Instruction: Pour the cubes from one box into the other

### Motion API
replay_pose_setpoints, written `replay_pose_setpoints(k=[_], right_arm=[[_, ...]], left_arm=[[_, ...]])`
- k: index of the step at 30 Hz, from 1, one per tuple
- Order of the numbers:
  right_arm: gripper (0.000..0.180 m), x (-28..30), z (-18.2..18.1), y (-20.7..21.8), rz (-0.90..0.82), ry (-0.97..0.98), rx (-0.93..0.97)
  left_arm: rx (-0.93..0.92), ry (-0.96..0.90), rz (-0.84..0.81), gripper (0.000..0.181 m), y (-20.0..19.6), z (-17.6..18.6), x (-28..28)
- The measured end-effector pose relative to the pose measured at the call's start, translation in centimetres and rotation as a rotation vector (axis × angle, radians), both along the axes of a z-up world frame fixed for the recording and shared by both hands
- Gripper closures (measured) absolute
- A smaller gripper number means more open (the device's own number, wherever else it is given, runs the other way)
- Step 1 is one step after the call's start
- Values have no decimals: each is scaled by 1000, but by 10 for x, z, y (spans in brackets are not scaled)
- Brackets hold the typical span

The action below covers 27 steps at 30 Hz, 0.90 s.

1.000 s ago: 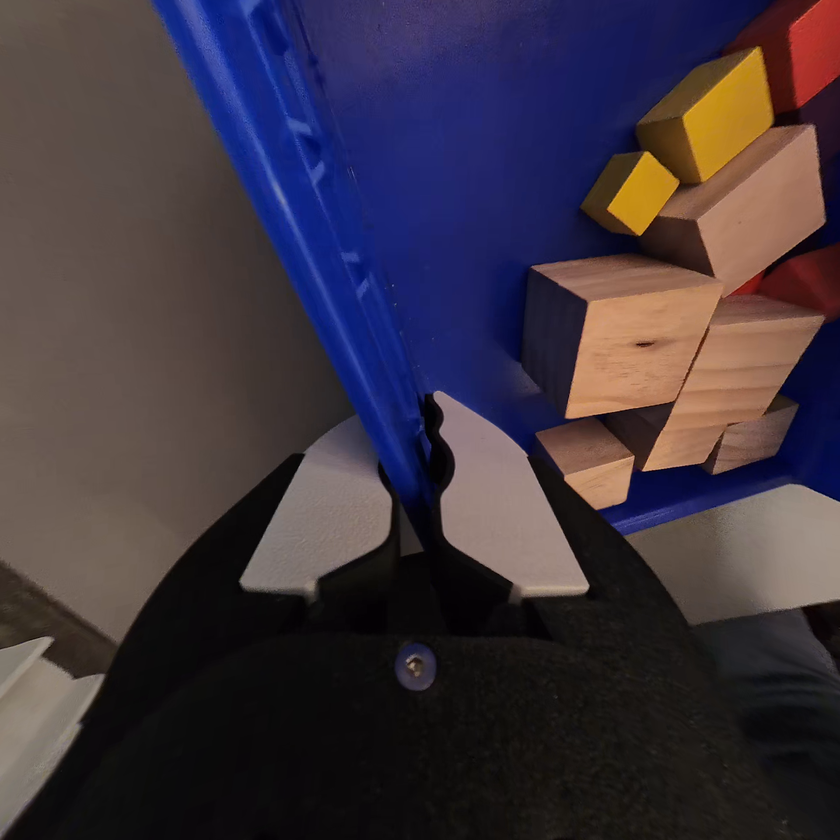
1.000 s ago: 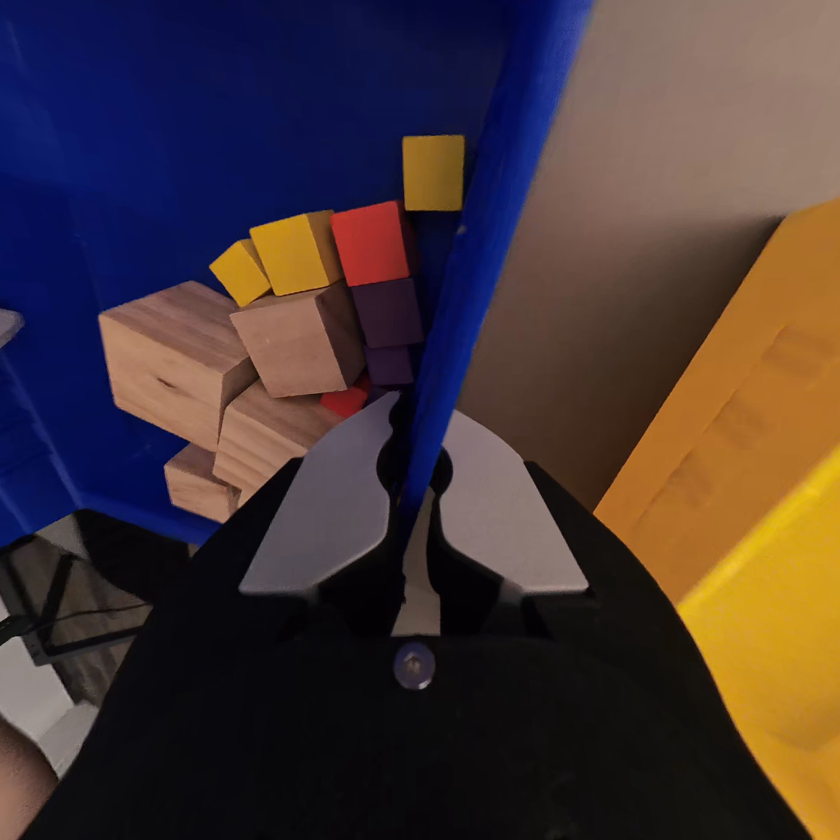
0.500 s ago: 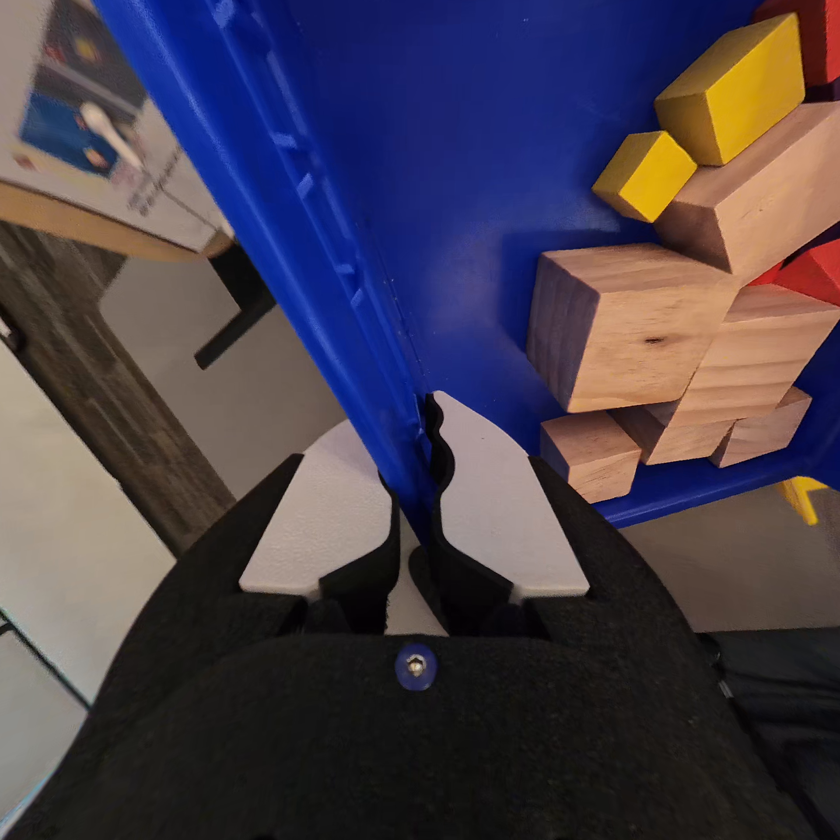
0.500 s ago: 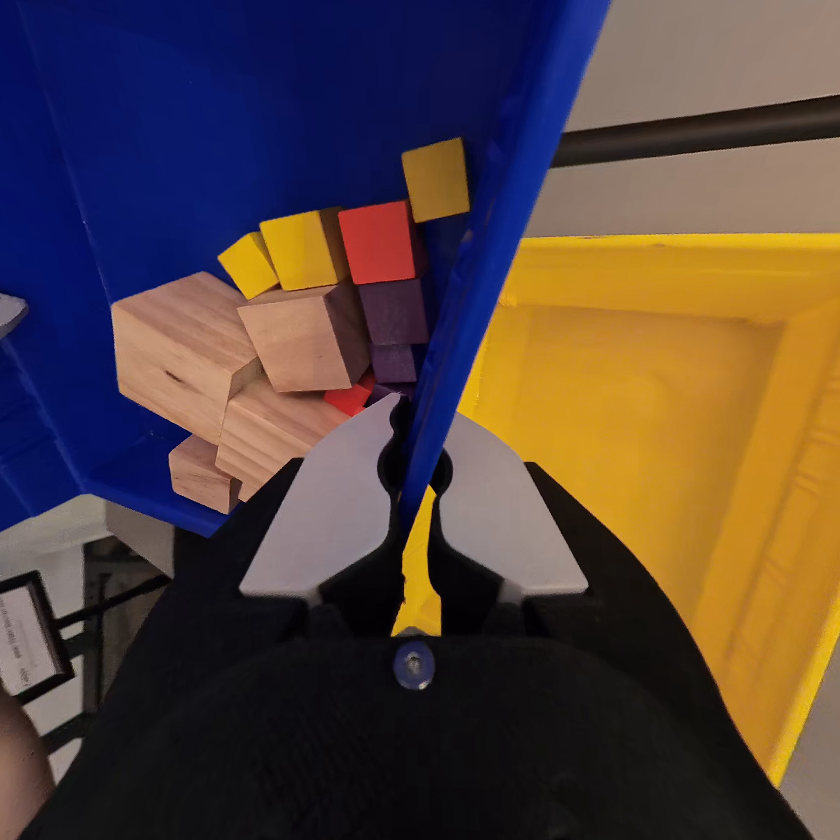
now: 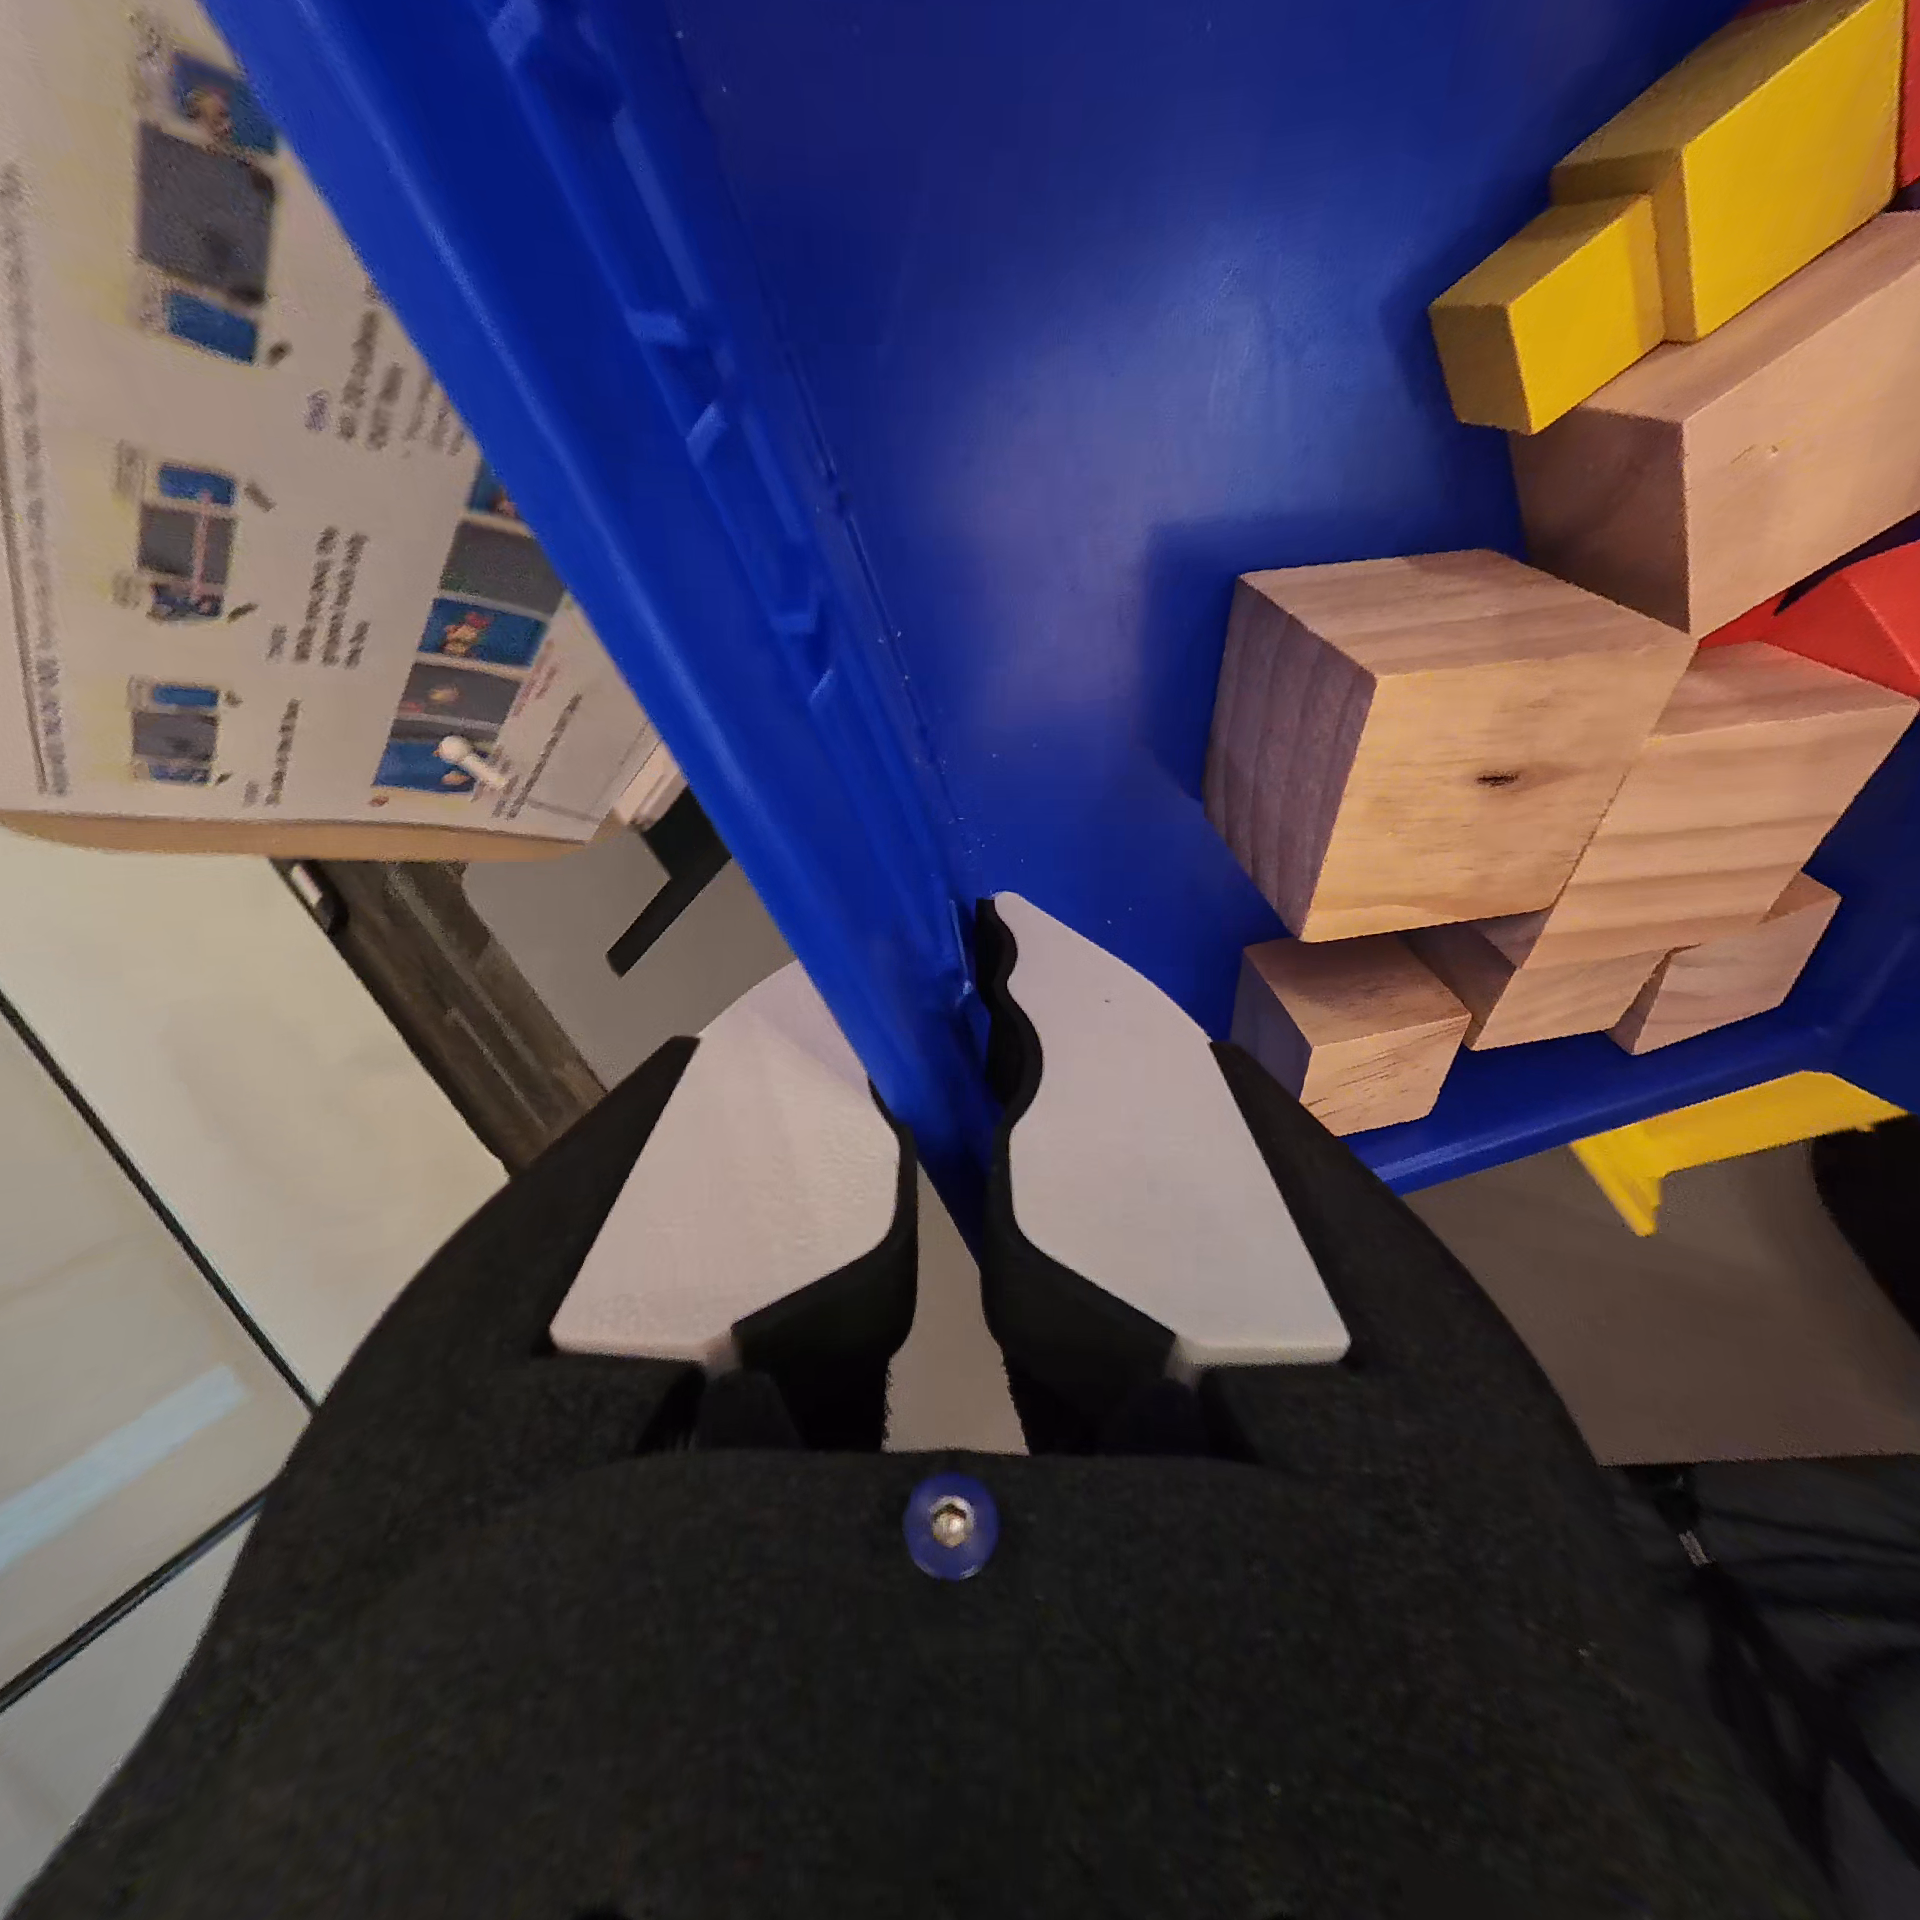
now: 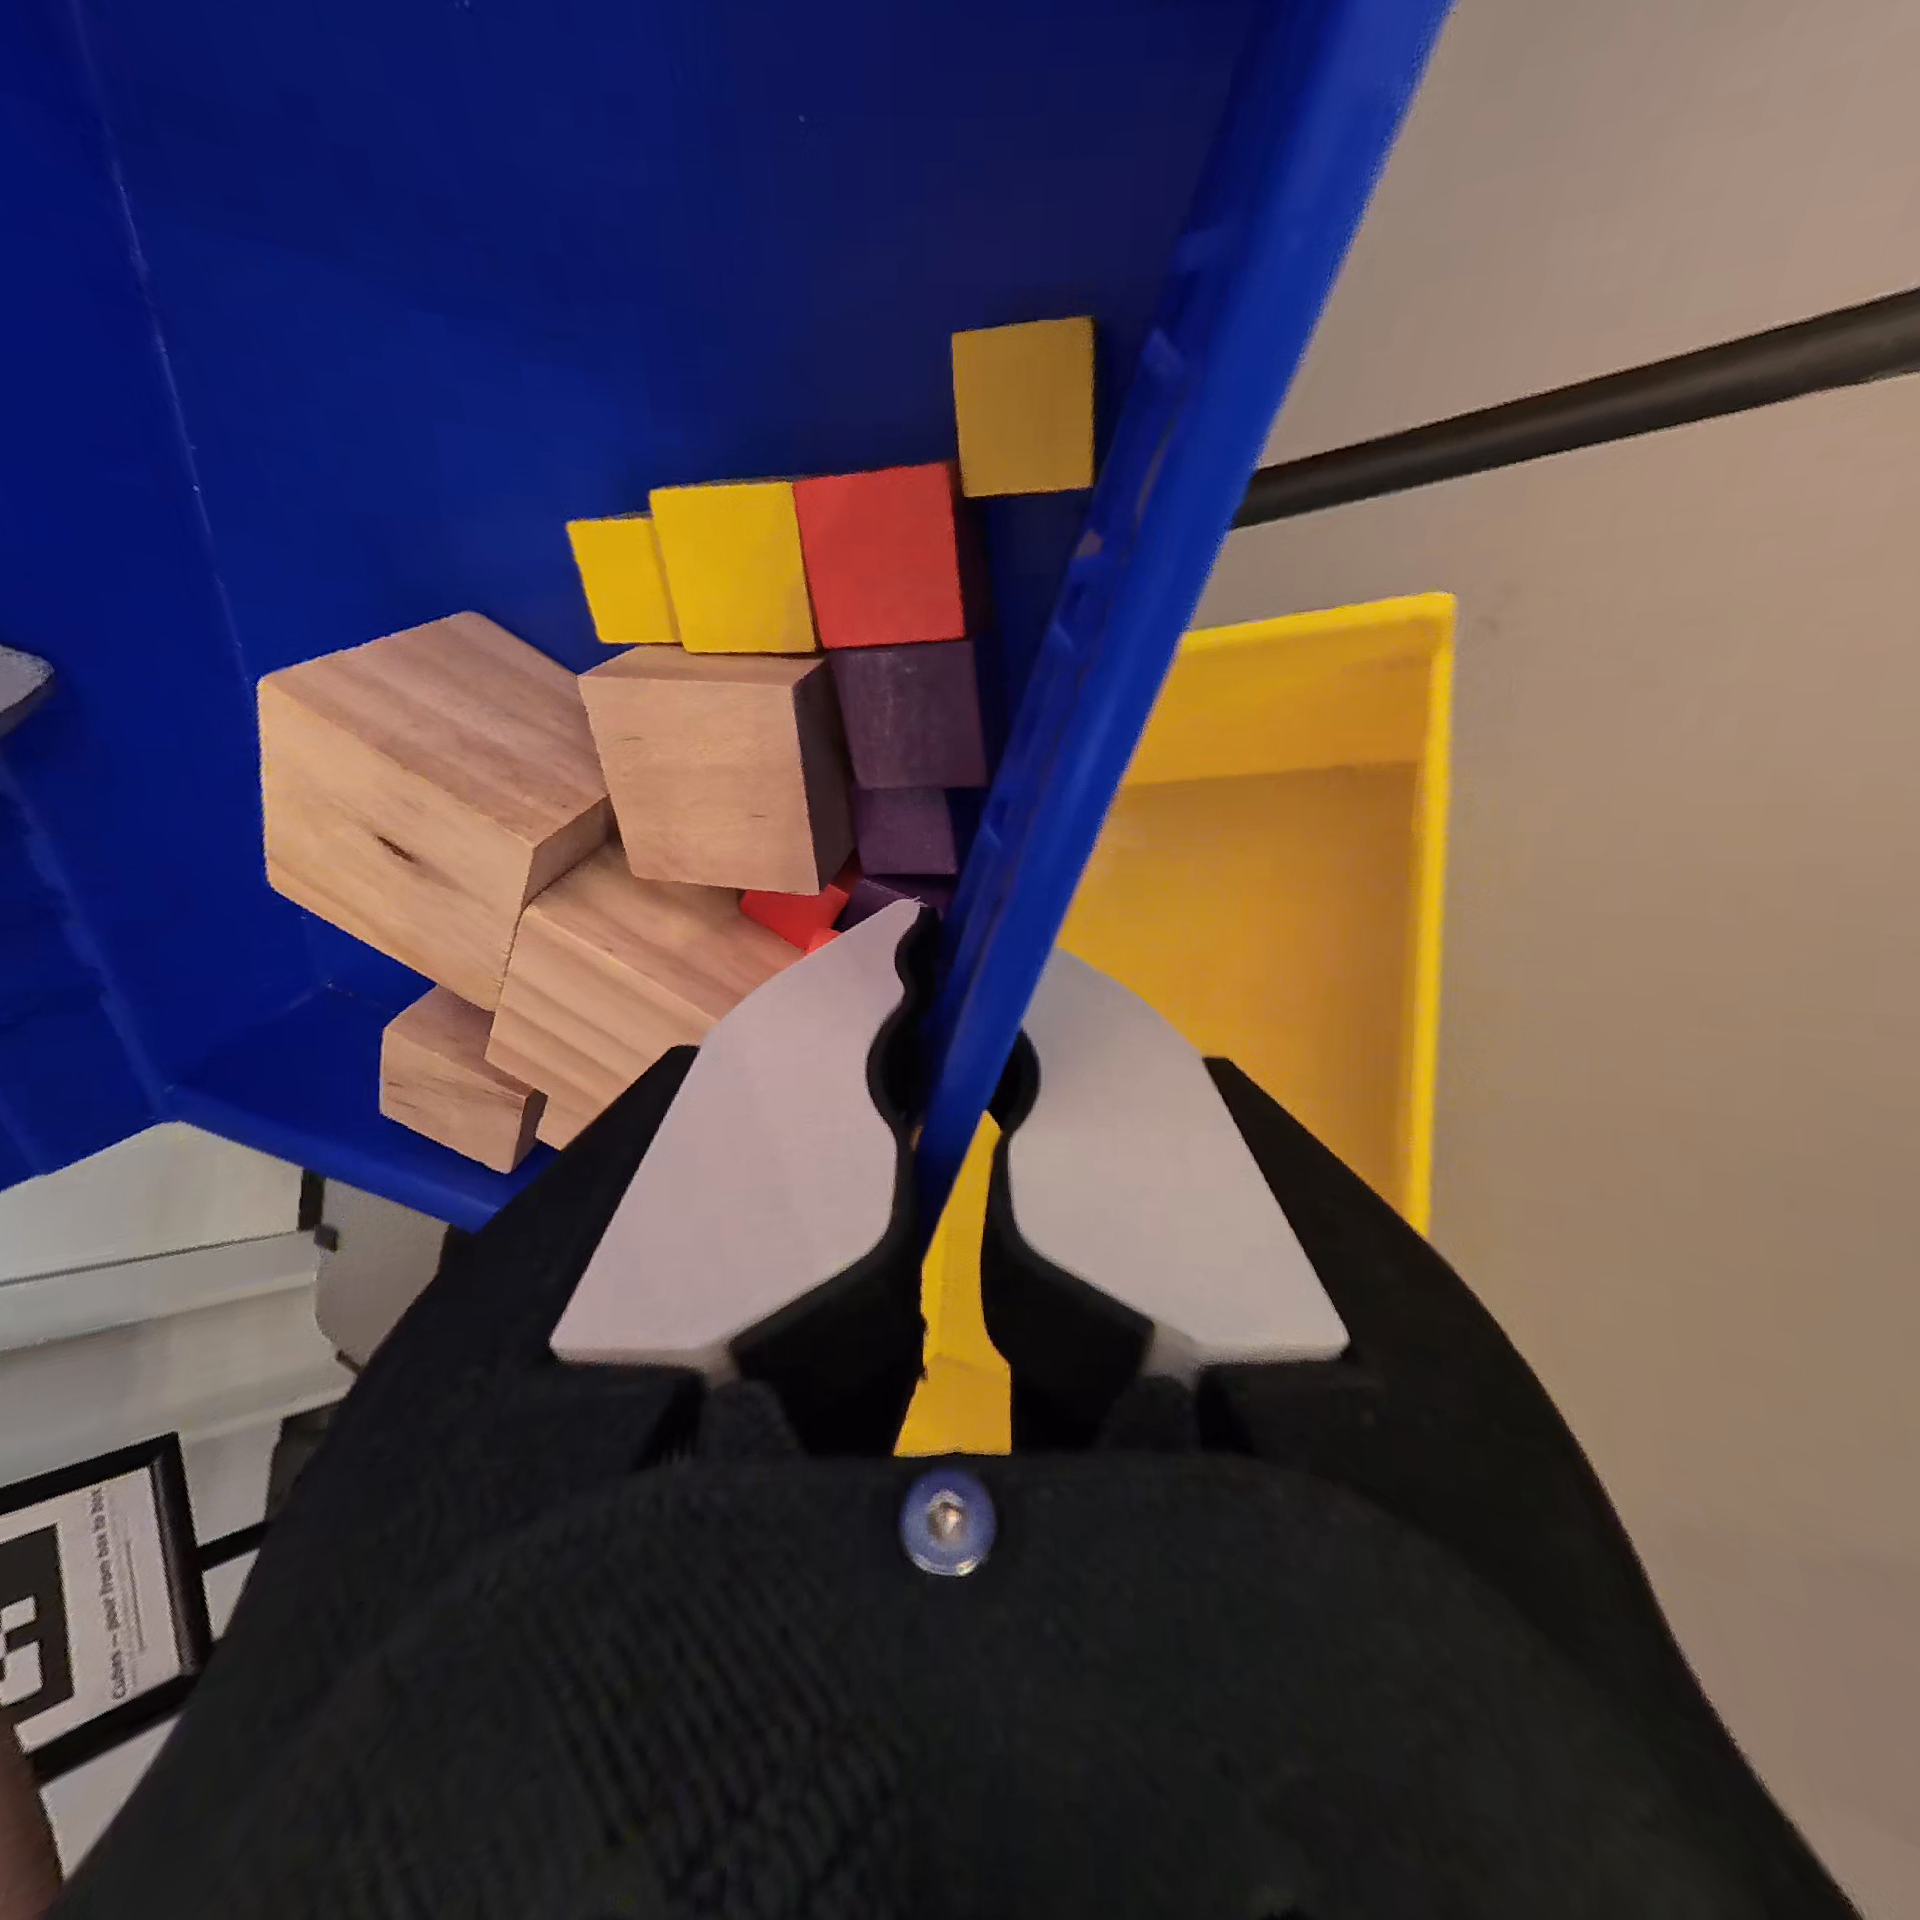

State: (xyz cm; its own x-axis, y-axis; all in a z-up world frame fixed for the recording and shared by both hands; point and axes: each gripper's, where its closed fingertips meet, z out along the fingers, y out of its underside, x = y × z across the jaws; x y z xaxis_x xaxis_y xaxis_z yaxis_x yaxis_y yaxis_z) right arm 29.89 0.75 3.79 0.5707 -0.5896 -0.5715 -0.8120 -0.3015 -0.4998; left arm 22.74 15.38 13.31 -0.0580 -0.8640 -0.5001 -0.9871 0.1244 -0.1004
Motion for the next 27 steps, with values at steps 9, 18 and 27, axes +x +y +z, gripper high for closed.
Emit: replay_pose_setpoints(k=[9,18,27], right_arm=[[174,22,-27,-51,-145,-44,26],[174,41,-20,-59,-183,-120,18],[174,57,8,-67,-272,-265,113]], left_arm=[[13,-27,-138,173,-42,-28,37],[-3,-84,-166,173,-47,-25,57],[88,-244,-269,173,-57,5,69]])
